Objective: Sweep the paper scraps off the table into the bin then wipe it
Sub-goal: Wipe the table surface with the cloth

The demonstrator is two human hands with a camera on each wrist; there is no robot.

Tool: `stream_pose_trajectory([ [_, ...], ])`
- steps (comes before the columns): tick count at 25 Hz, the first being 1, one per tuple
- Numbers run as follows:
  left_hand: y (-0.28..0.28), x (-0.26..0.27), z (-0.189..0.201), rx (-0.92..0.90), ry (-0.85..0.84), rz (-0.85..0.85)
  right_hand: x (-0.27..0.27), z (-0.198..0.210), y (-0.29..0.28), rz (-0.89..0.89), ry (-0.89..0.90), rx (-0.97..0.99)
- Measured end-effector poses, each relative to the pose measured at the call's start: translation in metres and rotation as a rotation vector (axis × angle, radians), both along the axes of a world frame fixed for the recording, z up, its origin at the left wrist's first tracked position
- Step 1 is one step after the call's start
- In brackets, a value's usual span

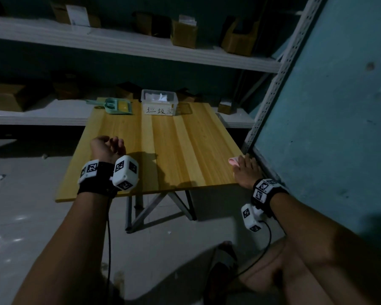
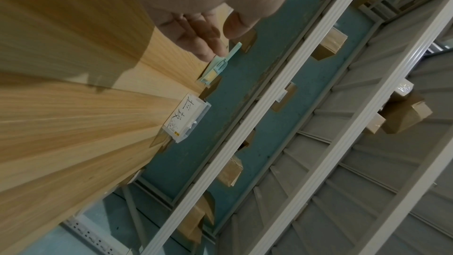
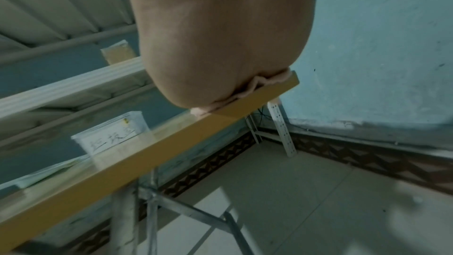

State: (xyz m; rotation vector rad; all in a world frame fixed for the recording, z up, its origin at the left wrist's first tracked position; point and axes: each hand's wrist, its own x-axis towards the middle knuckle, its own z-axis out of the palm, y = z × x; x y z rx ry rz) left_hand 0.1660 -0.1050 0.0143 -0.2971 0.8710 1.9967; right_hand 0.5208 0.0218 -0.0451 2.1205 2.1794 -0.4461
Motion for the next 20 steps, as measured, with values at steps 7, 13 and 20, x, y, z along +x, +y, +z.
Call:
stream_pose_trajectory([
  [7,0.003,0.000,-0.006,0.002,0.007,-0.012,-0.030,0.009,-0.039,0.133,-0.054,-0.004],
  [13,-0.009,-0.010,-0.001,0.007,-0.011,0.000,-0.074,0.010,-0.057,0.270,-0.028,-0.036],
  [20,-0.031,-0.042,0.005,0.020,-0.007,0.044,-0.137,0.013,-0.071,0.393,-0.013,-0.054],
])
